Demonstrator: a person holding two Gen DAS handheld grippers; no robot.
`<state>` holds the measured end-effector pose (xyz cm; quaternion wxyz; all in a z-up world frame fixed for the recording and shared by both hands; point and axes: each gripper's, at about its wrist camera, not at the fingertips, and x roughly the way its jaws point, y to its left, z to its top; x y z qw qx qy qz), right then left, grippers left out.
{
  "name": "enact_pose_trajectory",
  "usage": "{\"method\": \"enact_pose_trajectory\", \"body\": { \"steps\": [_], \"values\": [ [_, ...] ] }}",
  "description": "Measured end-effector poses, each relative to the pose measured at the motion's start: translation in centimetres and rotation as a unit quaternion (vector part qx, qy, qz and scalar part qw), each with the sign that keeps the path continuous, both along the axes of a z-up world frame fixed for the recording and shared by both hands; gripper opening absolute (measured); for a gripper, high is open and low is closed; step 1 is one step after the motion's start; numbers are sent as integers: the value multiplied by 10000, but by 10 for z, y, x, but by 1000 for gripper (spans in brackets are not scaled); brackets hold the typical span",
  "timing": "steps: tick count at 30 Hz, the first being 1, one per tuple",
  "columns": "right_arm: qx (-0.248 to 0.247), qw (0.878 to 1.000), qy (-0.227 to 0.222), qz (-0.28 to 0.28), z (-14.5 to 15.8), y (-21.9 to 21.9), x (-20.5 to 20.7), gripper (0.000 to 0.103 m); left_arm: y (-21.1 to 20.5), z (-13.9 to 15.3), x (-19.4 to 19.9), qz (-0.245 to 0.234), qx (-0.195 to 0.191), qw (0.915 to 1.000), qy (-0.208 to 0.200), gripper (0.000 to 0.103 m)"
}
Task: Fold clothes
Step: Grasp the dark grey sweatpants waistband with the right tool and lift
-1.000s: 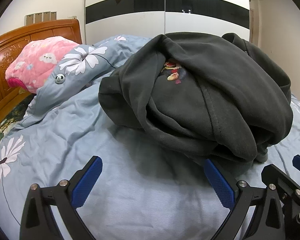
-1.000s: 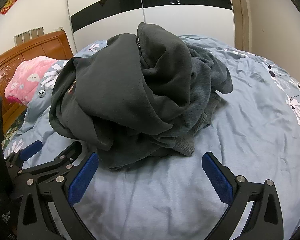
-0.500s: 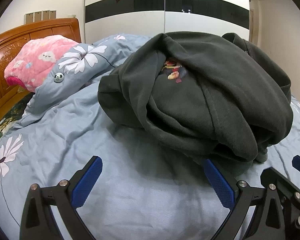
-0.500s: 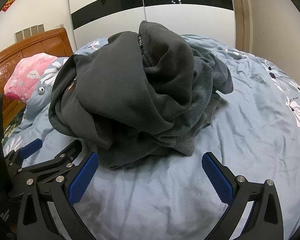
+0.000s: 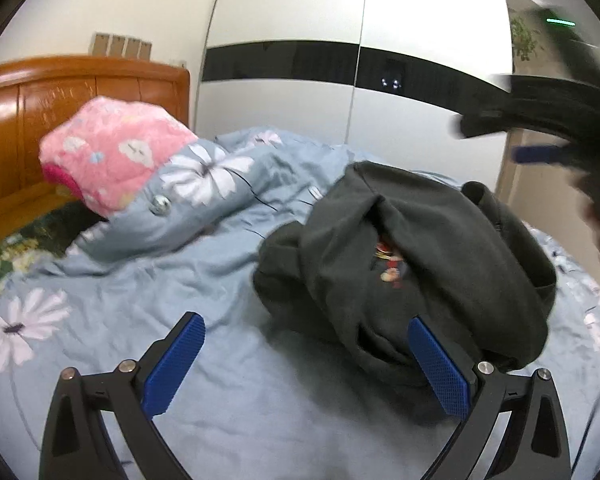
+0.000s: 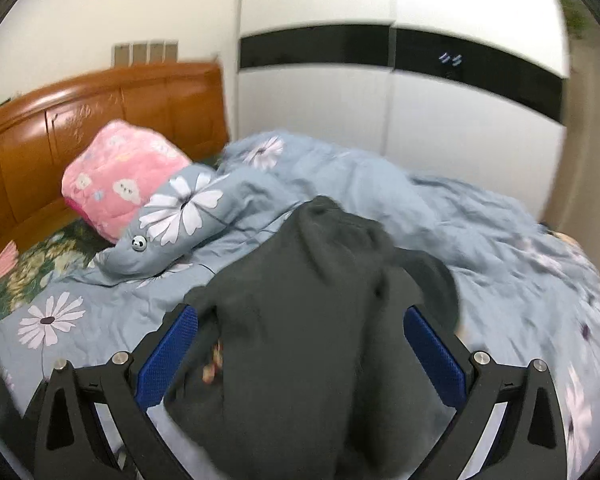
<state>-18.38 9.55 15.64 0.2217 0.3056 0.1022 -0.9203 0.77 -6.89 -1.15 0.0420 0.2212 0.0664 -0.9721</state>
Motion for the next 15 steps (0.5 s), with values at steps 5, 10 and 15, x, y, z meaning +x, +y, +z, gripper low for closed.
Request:
{"method": "enact_pose_trajectory", "body": {
  "steps": [5, 10, 15],
  "values": [
    [825, 9948, -577, -131, -21, -53, -80, 100, -6, -6, -3, 27, -34, 9997, -233, 103],
    [1179, 9841, -1213, -540, -51, -73, -130, 53, -17, -10, -2, 98, 261, 9993, -229, 103],
    [835, 9793, -1583, -942, -53, -66, -134, 9, -28, -14, -3, 126, 607, 9977, -280, 103]
  ]
}}
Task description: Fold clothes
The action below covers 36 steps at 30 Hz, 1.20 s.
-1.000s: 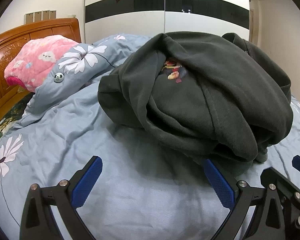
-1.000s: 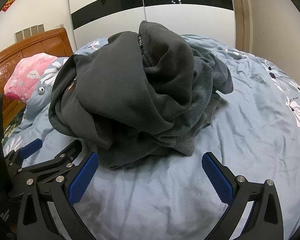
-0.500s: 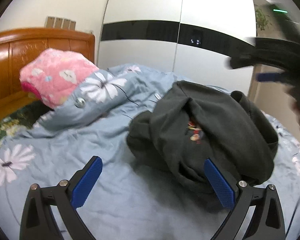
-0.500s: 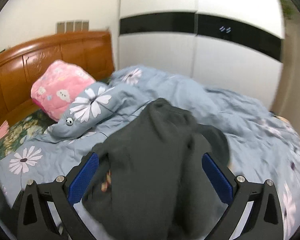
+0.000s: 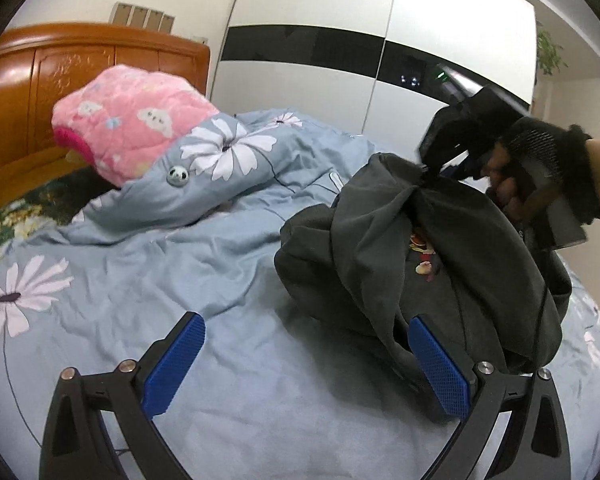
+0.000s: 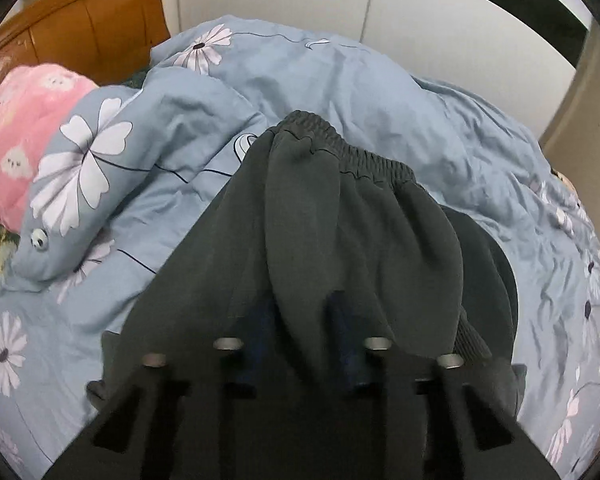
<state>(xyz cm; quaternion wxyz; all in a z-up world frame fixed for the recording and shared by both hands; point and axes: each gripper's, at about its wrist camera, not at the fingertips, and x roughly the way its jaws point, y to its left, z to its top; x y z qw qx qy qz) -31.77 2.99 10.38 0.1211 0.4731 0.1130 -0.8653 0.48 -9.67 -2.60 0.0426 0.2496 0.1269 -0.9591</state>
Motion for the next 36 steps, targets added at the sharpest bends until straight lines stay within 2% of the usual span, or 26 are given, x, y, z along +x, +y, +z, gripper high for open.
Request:
{"method": "enact_pose_trajectory", "body": {
  "steps": [2, 5, 9, 13, 17, 22, 27, 33, 36],
  "values": [
    [-465, 9989, 15, -56, 18, 8, 10, 3, -4, -1, 2, -35, 202, 9998, -20, 103],
    [-1383, 9903, 61, -105, 53, 29, 42, 2, -8, 0, 7, -128, 461, 9988, -44, 103],
    [-2387, 9710, 131, -53, 94, 63, 107, 2, -11, 8, 23, -268, 416, 9986, -190, 103],
    [-2802, 9593, 343, -30, 121, 93, 186, 2, -11, 12, 56, -592, 425, 9959, -543, 103],
    [-3070, 9507, 380, -228, 132, 127, 258, 2, -3, 9, 97, -899, 23, 9911, -984, 103],
    [-3006, 9518, 183, -584, 122, 153, 326, 2, 4, 25, 136, -1281, -224, 9852, -1113, 103],
    [-2983, 9494, -65, -983, 86, 186, 385, 2, 6, 56, 166, -1587, -373, 9818, -971, 103],
    [-2973, 9434, 25, -1471, 56, 237, 443, 2, 2, 83, 179, -1779, -271, 9787, -988, 103],
    [-3037, 9338, 23, -1891, 38, 272, 462, 2, 7, 91, 177, -1917, -135, 9762, -1004, 103]
  ]
}}
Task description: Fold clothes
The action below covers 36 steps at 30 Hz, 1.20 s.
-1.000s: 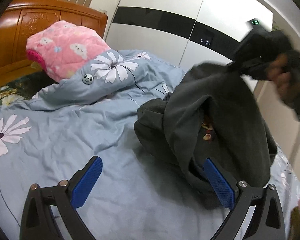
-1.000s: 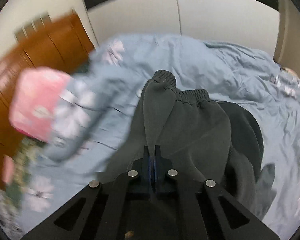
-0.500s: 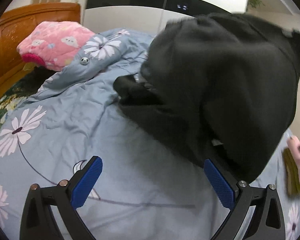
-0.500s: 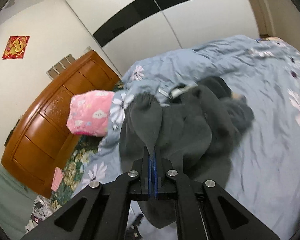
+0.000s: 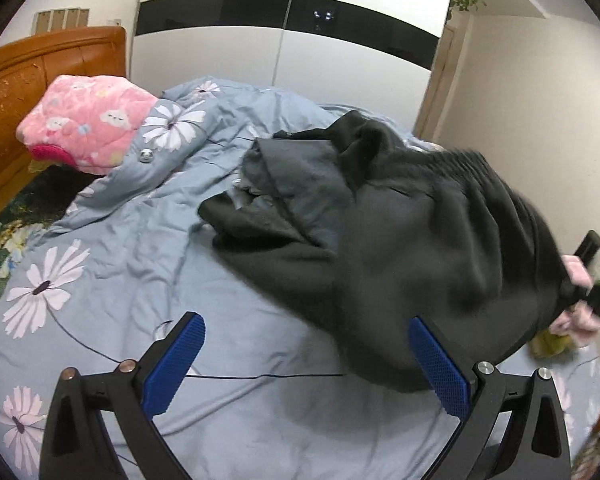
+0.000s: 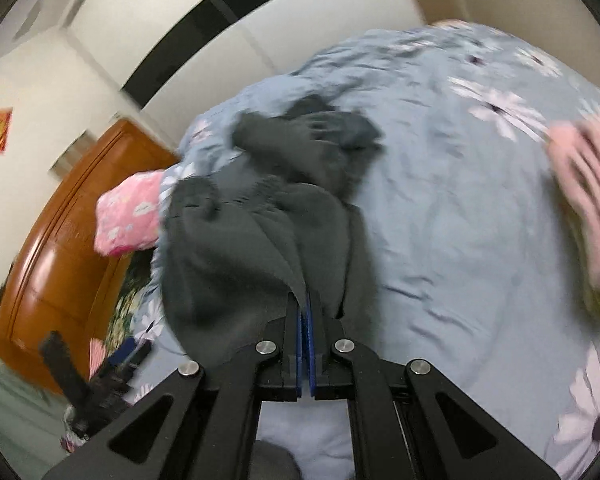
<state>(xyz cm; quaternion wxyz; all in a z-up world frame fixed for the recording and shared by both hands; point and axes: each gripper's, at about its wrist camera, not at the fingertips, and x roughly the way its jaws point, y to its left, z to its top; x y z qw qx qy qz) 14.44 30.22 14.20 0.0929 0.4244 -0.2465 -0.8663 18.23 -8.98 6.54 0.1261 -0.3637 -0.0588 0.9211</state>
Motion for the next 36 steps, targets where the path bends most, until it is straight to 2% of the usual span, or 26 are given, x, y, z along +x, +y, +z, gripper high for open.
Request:
{"method": "enact_pose_trajectory", "body": {
  "steps": [4, 7, 10, 13, 17, 21, 24, 26, 28, 30, 32, 33, 36],
  "values": [
    [-91, 9981, -205, -574, -26, 49, 25, 2, 34, 7, -7, -494, -84, 9987, -6, 103],
    [-213, 9947, -294, -960, -41, 81, 40, 2, 66, 6, -18, -969, 159, 9950, -203, 103],
    [-326, 9929, -367, -1079, -55, 98, 51, 2, 101, 2, -32, -1415, 338, 9885, -424, 103],
    [-437, 9920, -360, -1132, -64, 110, 60, 2, 131, -6, -54, -1713, 343, 9823, -680, 103],
    [-632, 9892, -423, -1255, -78, 124, 66, 2, 157, -10, -75, -1962, 627, 9729, -1048, 102],
    [-801, 9874, -449, -1289, -90, 134, 70, 2, 183, -16, -81, -2289, 614, 9628, -1295, 100],
    [-847, 9872, -441, -1274, -91, 136, 70, 2, 199, -20, -75, -2479, 692, 9553, -1456, 88],
    [-816, 9876, -450, -1262, -91, 136, 70, 2, 205, -23, -69, -2533, 741, 9522, -1540, 75],
    [-790, 9875, -465, -1284, -91, 137, 71, 2, 206, -22, -63, -2542, 814, 9509, -1568, 65],
    [-787, 9868, -441, -1347, -88, 139, 74, 2, 206, -20, -59, -2542, 935, 9492, -1603, 49],
    [-802, 9863, -366, -1397, -82, 143, 79, 2, 207, -18, -55, -2563, 1062, 9466, -1643, 18],
    [-797, 9863, -327, -1410, -78, 145, 81, 2, 207, -16, -52, -2557, 1058, 9473, -1614, 14],
    [-626, 9876, -266, -1413, -65, 147, 86, 2, 202, -5, -43, -2457, 1190, 9520, -1385, 10]
  ]
}}
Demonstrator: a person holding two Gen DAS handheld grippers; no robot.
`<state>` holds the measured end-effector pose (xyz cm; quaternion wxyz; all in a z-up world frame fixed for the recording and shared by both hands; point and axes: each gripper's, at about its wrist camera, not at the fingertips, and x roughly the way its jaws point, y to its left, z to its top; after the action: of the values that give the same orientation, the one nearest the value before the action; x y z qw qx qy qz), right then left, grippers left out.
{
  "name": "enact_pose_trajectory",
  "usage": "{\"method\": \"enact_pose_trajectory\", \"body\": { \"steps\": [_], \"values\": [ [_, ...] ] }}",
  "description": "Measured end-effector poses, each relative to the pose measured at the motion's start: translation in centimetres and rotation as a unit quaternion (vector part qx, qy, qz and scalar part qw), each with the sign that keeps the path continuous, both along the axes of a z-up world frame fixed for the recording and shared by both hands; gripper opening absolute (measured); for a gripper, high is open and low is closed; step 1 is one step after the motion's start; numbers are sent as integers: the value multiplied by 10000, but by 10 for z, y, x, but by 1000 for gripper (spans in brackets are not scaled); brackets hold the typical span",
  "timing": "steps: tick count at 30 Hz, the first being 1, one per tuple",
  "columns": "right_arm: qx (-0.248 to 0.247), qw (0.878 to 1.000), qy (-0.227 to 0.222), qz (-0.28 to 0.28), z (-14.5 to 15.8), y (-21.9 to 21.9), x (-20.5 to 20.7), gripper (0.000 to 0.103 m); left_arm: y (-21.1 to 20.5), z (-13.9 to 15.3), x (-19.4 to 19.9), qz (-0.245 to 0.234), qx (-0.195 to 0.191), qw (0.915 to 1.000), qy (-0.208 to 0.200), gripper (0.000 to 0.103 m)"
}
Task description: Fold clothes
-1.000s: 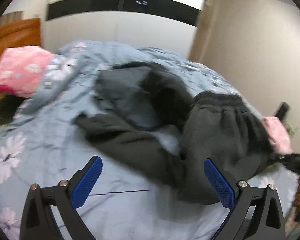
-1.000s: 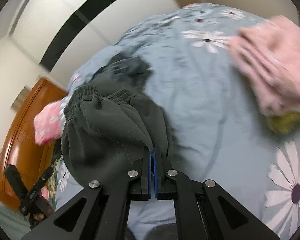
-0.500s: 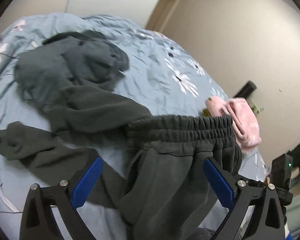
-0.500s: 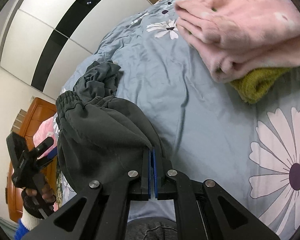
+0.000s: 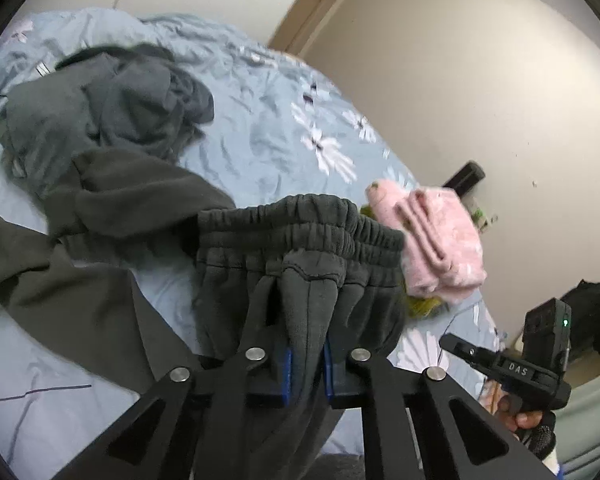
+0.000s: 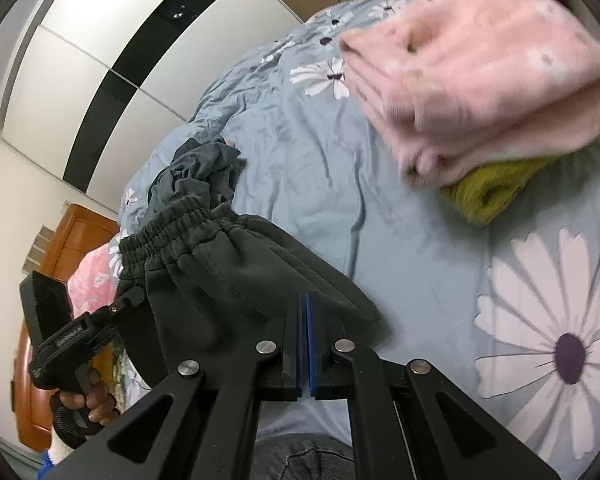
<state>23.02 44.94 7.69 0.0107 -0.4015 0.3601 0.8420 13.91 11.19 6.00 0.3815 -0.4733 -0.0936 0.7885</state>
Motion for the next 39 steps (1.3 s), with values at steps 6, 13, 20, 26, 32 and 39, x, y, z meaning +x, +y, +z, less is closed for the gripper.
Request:
{"method": "enact_pose_trajectory", "body": {
  "steps": [6, 13, 20, 26, 32, 39],
  "values": [
    [120, 9999, -33, -11, 10, -4, 10, 2, -63, 36, 4, 681, 484, 9960, 302, 8],
    [236, 9990, -165, 343, 9, -40, -3, 2, -223, 54, 30, 2166, 557, 9710, 849, 9],
    [372, 9940, -363, 964, -5, -98, -24, 2, -397, 15, 75, 3965, 184, 9158, 609, 9],
    [535, 9851, -581, 1525, -17, -149, -47, 2, -474, -56, 129, 4720, -179, 8814, -8, 9],
    [808, 9710, -836, 2091, -29, -199, -73, 2, -497, -115, 162, 5003, -323, 8628, -649, 9],
    [1070, 9570, -1028, 2492, -40, -246, -107, 2, -500, -134, 165, 4858, -64, 8686, -973, 12]
  ]
}}
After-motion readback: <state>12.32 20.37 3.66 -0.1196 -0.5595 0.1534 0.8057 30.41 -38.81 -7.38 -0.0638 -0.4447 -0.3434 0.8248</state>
